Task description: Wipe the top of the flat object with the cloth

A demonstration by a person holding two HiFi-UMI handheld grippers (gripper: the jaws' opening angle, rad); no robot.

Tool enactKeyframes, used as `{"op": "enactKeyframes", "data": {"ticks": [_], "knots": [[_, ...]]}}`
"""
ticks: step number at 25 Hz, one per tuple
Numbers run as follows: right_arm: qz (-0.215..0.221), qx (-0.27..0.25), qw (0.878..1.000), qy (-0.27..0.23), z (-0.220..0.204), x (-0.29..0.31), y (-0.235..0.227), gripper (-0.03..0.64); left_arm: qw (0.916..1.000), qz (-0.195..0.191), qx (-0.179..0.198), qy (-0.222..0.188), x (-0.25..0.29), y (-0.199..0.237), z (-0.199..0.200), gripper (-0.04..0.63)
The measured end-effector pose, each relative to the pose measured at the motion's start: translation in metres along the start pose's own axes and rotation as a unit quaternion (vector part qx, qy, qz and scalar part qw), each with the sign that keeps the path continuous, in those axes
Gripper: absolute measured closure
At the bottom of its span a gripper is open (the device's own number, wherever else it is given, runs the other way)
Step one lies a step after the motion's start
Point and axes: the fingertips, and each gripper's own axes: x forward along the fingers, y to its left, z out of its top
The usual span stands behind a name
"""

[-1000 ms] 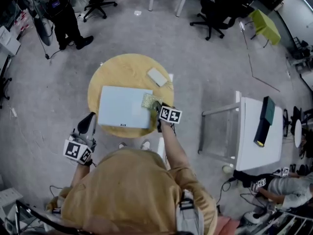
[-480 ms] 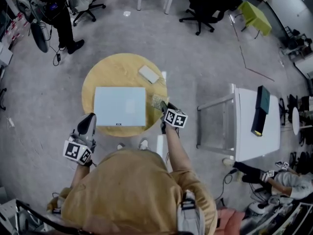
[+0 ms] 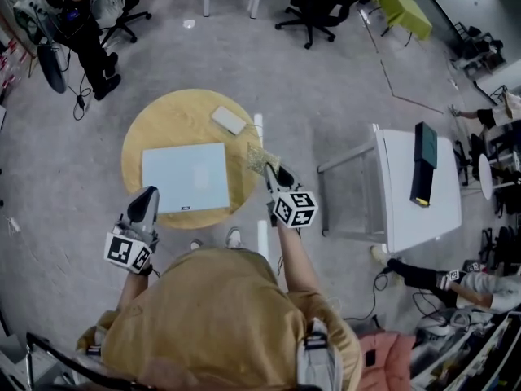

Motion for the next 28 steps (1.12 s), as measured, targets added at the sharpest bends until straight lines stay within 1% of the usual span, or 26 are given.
{"op": "enactKeyframes", "data": {"ticks": [4,7,9,12,15,16,18,20,22,28], "knots": [[0.029,-0.056,0.996,-0.068,0.062,-0.023,0.028,0.557,0.9999,0.000,0.011,-0.008,0.007,0.000,0.007,0.580],[0.056,-0.100,0.987,-0.112,0.104,-0.039,0.055,0.557,0.9996,0.006,0.024,-0.012,0.011,0.005,0.019,0.580],[0.065,-0.128,0.981,-0.134,0.128,-0.046,0.071,0.557,0.9993,0.013,0.031,-0.015,0.011,0.012,0.024,0.580],[0.067,-0.168,0.969,-0.170,0.163,-0.056,0.089,0.556,0.9986,0.031,0.038,-0.022,0.007,0.024,0.033,0.580],[0.065,-0.207,0.954,-0.206,0.200,-0.069,0.105,0.557,0.9973,0.051,0.046,-0.028,-0.001,0.036,0.042,0.580],[0.063,-0.217,0.949,-0.217,0.210,-0.073,0.111,0.556,0.9968,0.057,0.047,-0.029,-0.005,0.040,0.045,0.580],[0.060,-0.222,0.942,-0.244,0.230,-0.082,0.123,0.556,0.9959,0.070,0.048,-0.031,-0.013,0.046,0.047,0.580],[0.061,-0.220,0.937,-0.264,0.242,-0.089,0.131,0.557,0.9950,0.081,0.048,-0.034,-0.020,0.051,0.047,0.580],[0.066,-0.222,0.934,-0.272,0.246,-0.094,0.136,0.557,0.9945,0.087,0.047,-0.034,-0.024,0.052,0.045,0.580],[0.074,-0.243,0.929,-0.271,0.244,-0.095,0.150,0.557,0.9950,0.084,0.045,-0.032,-0.020,0.050,0.044,0.580]]}}
